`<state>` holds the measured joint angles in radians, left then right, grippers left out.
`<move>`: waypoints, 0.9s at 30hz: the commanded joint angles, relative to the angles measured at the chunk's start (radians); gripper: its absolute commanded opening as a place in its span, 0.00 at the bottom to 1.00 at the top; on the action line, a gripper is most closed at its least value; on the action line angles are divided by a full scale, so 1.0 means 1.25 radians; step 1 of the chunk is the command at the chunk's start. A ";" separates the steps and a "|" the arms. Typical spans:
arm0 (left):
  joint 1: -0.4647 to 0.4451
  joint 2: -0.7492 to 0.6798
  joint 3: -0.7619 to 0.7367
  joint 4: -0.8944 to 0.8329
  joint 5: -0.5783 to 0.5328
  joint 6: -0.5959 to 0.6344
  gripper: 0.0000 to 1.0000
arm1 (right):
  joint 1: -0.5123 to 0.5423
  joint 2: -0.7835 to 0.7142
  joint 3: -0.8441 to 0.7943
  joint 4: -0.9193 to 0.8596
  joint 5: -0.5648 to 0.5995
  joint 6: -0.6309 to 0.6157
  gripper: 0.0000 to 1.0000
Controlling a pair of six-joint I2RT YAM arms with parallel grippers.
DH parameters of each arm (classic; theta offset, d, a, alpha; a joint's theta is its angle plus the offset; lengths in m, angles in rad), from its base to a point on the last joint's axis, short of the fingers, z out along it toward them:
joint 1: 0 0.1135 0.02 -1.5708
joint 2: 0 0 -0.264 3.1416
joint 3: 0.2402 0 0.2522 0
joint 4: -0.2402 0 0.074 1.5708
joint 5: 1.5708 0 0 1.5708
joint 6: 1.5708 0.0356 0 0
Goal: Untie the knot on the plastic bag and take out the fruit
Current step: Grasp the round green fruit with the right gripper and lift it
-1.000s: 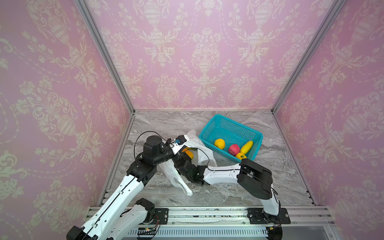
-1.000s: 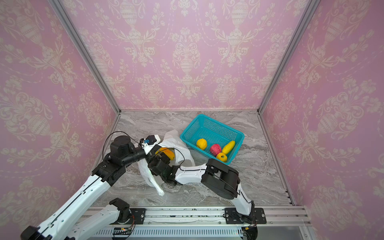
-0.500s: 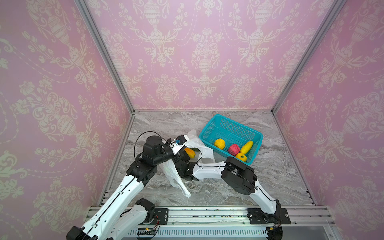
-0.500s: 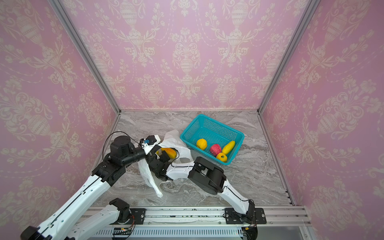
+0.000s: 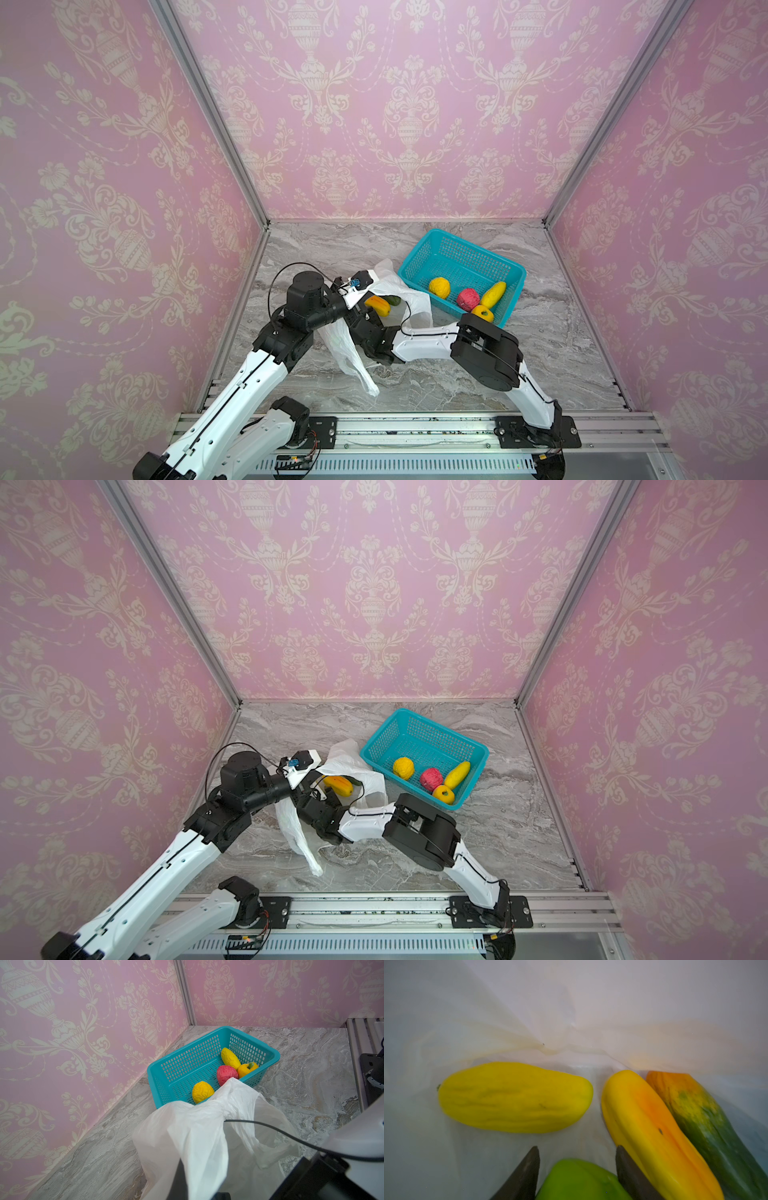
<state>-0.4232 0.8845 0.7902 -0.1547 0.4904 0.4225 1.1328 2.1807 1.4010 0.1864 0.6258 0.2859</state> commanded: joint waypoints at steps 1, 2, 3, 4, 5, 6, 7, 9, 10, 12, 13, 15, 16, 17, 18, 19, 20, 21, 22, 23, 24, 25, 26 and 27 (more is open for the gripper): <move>-0.007 -0.011 0.019 -0.009 -0.013 0.016 0.00 | 0.004 -0.122 -0.076 0.061 0.011 0.005 0.45; -0.007 -0.009 0.019 -0.009 -0.012 0.017 0.00 | 0.006 -0.151 -0.104 0.079 0.009 -0.001 0.44; -0.007 -0.010 0.019 -0.009 -0.012 0.017 0.00 | 0.008 -0.176 -0.128 0.093 0.010 -0.006 0.43; -0.007 -0.008 0.019 -0.009 -0.013 0.017 0.00 | 0.011 -0.205 -0.154 0.108 0.010 -0.013 0.42; -0.007 -0.007 0.019 -0.010 -0.015 0.018 0.00 | 0.012 -0.234 -0.173 0.123 0.010 -0.019 0.41; -0.007 -0.007 0.019 -0.010 -0.016 0.019 0.00 | 0.013 -0.257 -0.213 0.133 0.010 -0.022 0.41; -0.007 -0.006 0.019 -0.010 -0.017 0.018 0.00 | 0.015 -0.282 -0.237 0.147 0.009 -0.025 0.41; -0.007 -0.006 0.019 -0.009 -0.019 0.018 0.00 | 0.016 -0.327 -0.279 0.176 -0.002 -0.028 0.40; -0.007 -0.006 0.019 -0.010 -0.020 0.018 0.00 | 0.015 -0.350 -0.301 0.191 -0.008 -0.029 0.40; -0.007 -0.005 0.019 -0.010 -0.021 0.019 0.00 | 0.017 -0.390 -0.337 0.212 -0.019 -0.029 0.39; -0.007 -0.003 0.019 -0.009 -0.022 0.018 0.00 | 0.017 -0.413 -0.355 0.218 -0.026 -0.030 0.39; -0.007 -0.002 0.021 -0.012 -0.024 0.018 0.00 | 0.019 -0.456 -0.387 0.229 -0.039 -0.032 0.38; -0.007 -0.002 0.021 -0.012 -0.027 0.018 0.00 | 0.019 -0.480 -0.405 0.238 -0.047 -0.035 0.37; -0.007 -0.002 0.021 -0.012 -0.030 0.019 0.00 | 0.020 -0.503 -0.424 0.251 -0.057 -0.038 0.36; -0.007 -0.001 0.021 -0.012 -0.035 0.018 0.00 | 0.021 -0.524 -0.443 0.263 -0.066 -0.043 0.36; -0.007 -0.001 0.022 -0.013 -0.040 0.016 0.00 | 0.023 -0.549 -0.465 0.278 -0.078 -0.049 0.36; -0.007 0.000 0.022 -0.014 -0.044 0.016 0.00 | 0.024 -0.573 -0.487 0.293 -0.089 -0.056 0.36; -0.007 0.002 0.023 -0.015 -0.047 0.015 0.00 | 0.025 -0.594 -0.504 0.305 -0.095 -0.061 0.35; -0.007 0.004 0.024 -0.017 -0.050 0.015 0.00 | 0.026 -0.618 -0.524 0.315 -0.099 -0.063 0.35; -0.007 0.005 0.025 -0.018 -0.052 0.015 0.00 | 0.027 -0.647 -0.543 0.323 -0.103 -0.066 0.35; -0.007 0.005 0.026 -0.020 -0.054 0.016 0.00 | 0.027 -0.672 -0.561 0.326 -0.104 -0.068 0.34; -0.007 0.007 0.027 -0.020 -0.055 0.015 0.00 | 0.026 -0.706 -0.580 0.329 -0.103 -0.069 0.33; -0.007 0.008 0.028 -0.022 -0.057 0.015 0.00 | 0.027 -0.742 -0.603 0.331 -0.100 -0.070 0.32; -0.007 0.008 0.029 -0.023 -0.061 0.016 0.00 | 0.027 -0.777 -0.623 0.332 -0.096 -0.073 0.32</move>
<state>-0.4351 0.8925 0.8070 -0.1589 0.4419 0.4297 1.1610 1.3025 0.6769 0.5476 0.5098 0.2207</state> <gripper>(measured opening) 0.046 0.564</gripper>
